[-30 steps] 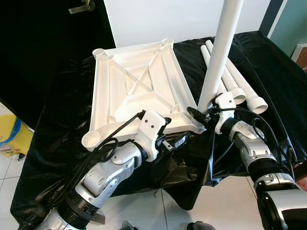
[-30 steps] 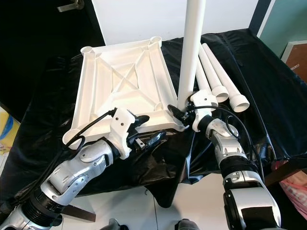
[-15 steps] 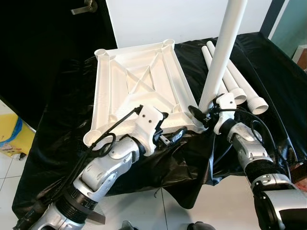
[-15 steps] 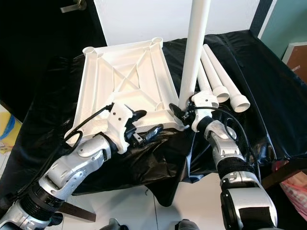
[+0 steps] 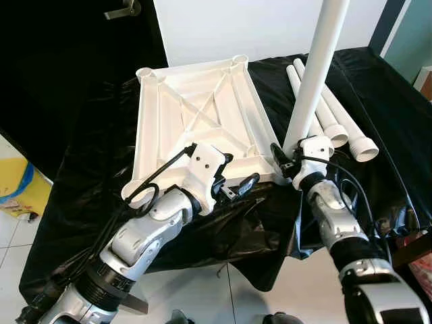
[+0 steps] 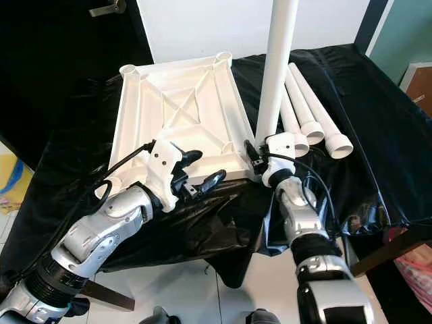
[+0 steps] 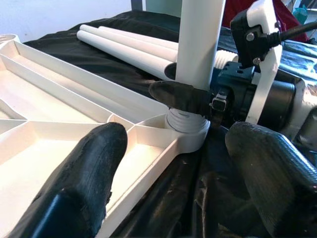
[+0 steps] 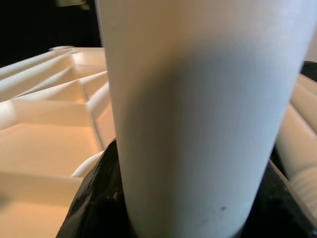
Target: Building children table
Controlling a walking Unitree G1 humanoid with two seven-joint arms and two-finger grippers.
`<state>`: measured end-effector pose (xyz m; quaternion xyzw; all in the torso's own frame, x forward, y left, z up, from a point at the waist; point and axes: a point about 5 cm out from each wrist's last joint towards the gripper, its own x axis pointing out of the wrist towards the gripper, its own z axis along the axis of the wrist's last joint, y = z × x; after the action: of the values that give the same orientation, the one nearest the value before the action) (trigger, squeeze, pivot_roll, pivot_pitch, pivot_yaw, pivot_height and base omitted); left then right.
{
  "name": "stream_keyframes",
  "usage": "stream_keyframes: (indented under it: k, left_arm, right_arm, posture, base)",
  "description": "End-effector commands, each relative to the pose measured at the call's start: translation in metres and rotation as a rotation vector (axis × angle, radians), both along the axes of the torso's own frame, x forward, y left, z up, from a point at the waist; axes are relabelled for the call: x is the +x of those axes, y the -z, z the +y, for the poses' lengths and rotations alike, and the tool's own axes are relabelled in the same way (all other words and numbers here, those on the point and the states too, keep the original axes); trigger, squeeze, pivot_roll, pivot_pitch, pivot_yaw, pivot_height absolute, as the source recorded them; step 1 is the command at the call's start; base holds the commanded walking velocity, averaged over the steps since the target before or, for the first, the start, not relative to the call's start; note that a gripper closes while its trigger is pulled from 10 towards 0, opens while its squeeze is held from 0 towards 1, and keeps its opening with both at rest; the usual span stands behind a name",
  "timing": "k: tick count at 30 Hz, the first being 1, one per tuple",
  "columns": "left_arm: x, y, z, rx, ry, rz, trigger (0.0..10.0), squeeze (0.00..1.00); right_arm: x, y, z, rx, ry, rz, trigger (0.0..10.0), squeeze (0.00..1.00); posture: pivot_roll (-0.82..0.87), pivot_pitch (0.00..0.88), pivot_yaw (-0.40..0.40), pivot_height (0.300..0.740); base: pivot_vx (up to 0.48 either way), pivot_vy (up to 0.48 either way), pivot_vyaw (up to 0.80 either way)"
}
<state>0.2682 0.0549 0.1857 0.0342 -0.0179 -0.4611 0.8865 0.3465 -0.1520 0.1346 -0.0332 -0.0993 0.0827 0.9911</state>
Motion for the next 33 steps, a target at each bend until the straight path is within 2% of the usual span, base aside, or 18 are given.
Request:
stream_keyframes:
  k: [1,6,9,13,16,19,20,25,28,29,33]
  left_arm:
    - [-0.008,0.001,-0.004,0.017,0.192,0.009,10.0,0.0]
    - [-0.008,0.0,-0.007,0.009,0.204,0.008,10.0,0.0]
    - [-0.002,-0.001,-0.008,0.008,0.193,-0.011,10.0,0.0]
    - [0.001,-0.002,-0.009,0.005,0.185,-0.016,10.0,0.0]
    - [0.004,-0.006,-0.009,-0.013,0.177,-0.022,10.0,0.0]
    - [0.004,-0.007,-0.009,-0.015,0.173,-0.026,10.0,0.0]
    - [0.004,-0.007,-0.009,-0.015,0.173,-0.027,10.0,0.0]
    - [0.002,-0.005,-0.009,-0.021,0.172,-0.02,10.0,0.0]
    - [0.0,-0.003,-0.009,-0.023,0.178,-0.01,10.0,0.0]
    - [-0.002,-0.002,-0.008,-0.023,0.182,0.0,10.0,0.0]
    - [-0.009,0.003,-0.007,-0.008,0.199,0.028,10.0,0.0]
  right_arm:
    - [-0.006,0.021,-0.008,0.012,0.106,0.095,10.0,0.0]
    - [-0.008,0.021,-0.004,0.041,0.225,0.098,10.0,0.0]
    - [-0.01,0.02,0.003,0.089,0.321,0.093,10.0,0.0]
    - [-0.011,0.02,0.008,0.123,0.326,0.097,10.0,0.0]
    - [-0.014,0.013,0.015,0.14,0.302,0.062,10.0,0.0]
    - [-0.017,0.01,0.016,0.144,0.284,0.038,10.0,0.0]
    - [-0.018,0.009,0.016,0.148,0.278,0.033,10.0,1.0]
    - [-0.025,0.002,0.011,0.127,0.267,-0.03,10.0,1.0]
    - [-0.027,0.002,0.007,0.127,0.263,-0.027,10.0,1.0]
    - [-0.029,0.002,0.004,0.12,0.257,-0.032,10.0,0.0]
    - [-0.04,0.003,-0.006,0.089,0.263,-0.05,10.0,0.0]
  posture:
    - [-0.04,0.113,0.073,0.74]
    - [-0.05,0.095,0.074,0.74]
    - [-0.07,0.073,0.065,0.74]
    - [-0.08,0.069,0.062,0.74]
    - [-0.08,0.064,0.066,0.74]
    - [-0.08,0.066,0.064,0.74]
    - [-0.08,0.068,0.063,0.74]
    - [-0.08,0.077,0.063,0.74]
    - [-0.08,0.077,0.063,0.74]
    - [-0.08,0.088,0.063,0.74]
    - [-0.08,0.099,0.06,0.74]
  base:
    - [0.0,0.0,0.0]
    - [0.0,0.0,0.0]
    - [0.0,0.0,0.0]
    - [0.0,0.0,0.0]
    - [0.0,0.0,0.0]
    - [0.0,0.0,0.0]
    - [0.0,0.0,0.0]
    - [0.0,0.0,0.0]
    - [0.0,0.0,0.0]
    - [0.0,0.0,0.0]
    - [0.0,0.0,0.0]
